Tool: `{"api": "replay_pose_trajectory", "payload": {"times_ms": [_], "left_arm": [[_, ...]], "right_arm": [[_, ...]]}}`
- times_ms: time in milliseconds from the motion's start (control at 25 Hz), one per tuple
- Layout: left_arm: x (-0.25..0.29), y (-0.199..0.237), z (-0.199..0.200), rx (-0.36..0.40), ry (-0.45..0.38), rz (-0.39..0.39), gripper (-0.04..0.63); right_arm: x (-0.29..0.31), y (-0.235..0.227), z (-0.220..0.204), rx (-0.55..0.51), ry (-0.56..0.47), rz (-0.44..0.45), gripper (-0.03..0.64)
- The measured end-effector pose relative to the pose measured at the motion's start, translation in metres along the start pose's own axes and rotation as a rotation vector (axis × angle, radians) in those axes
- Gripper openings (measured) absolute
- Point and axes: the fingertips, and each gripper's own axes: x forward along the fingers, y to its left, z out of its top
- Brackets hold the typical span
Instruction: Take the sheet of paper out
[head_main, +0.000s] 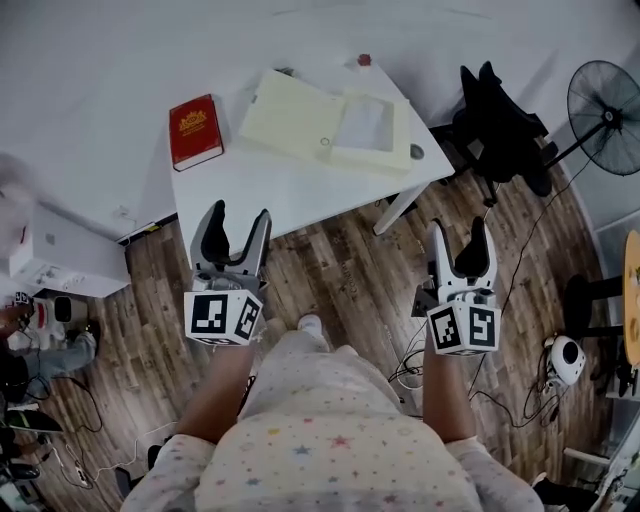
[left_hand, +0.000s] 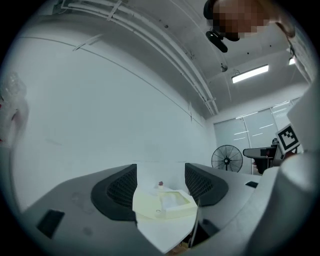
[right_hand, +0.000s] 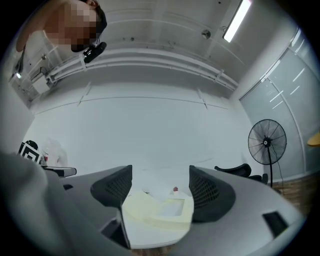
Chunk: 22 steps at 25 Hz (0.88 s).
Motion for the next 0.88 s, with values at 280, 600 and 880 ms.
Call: {"api": "replay_pose_trajectory", "payload": {"times_ms": [280, 600, 880], "left_arm": [[0.043, 0.032, -0.012, -0.008, 0.029, -0.006, 0.276], [0.087, 0.046, -0.034, -0.03, 0.065, 0.008, 0.276], [0.15, 0.054, -0.044, -0.028, 0.069, 0.053, 0.276]], "right_arm": [[0.047, 0.003, -0.009, 0.0, 0.02, -0.016, 0.338], [0.099, -0.009, -0.028, 0.017, 0.054, 0.003, 0.335], [0.174, -0.032, -0.038, 0.018, 0.071, 0.074, 0.334]]}}
